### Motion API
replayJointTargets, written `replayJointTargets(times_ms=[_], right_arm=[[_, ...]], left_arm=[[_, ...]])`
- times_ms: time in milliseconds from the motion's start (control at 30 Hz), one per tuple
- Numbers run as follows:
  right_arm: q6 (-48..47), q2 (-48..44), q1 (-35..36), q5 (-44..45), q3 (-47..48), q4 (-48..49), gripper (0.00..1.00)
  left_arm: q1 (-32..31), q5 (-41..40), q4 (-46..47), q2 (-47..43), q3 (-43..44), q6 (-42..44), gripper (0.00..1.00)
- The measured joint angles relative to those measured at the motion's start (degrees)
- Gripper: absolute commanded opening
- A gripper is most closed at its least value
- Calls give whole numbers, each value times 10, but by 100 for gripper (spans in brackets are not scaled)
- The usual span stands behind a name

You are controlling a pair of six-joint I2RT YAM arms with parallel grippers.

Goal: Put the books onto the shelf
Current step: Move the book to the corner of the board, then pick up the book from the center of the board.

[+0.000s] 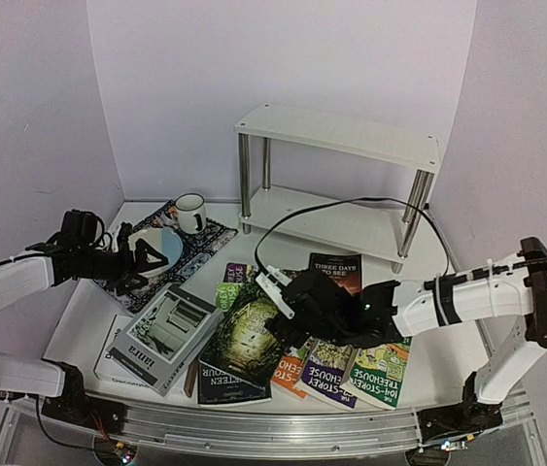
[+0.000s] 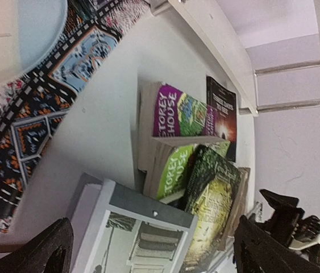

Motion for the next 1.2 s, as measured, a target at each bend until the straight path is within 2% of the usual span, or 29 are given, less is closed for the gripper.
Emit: replayJointTargets(times_ms=[100,200,467,633,867,1200], right_arm=[[3,-39,0,1,-22,-5,82],[3,-69,0,-2,-35,-1,86],[-2,-87,0,-31,-51,-4,91],[-46,-87,22,-36,-50,-7,93],[-157,-30,106,-35,27,-8,94],[-261,33,133,-43,69,20,90]], left_arm=[[0,-64,-64,-1,45,43,100],[0,-94,-97,-7,63,61,100],[0,-110,-164,-13,63,47,99],[0,-109,-192,-29,57,32,98],[-1,-81,-222,-73,38,1,97],[-6,-79,-230,-88,32,-21,97]])
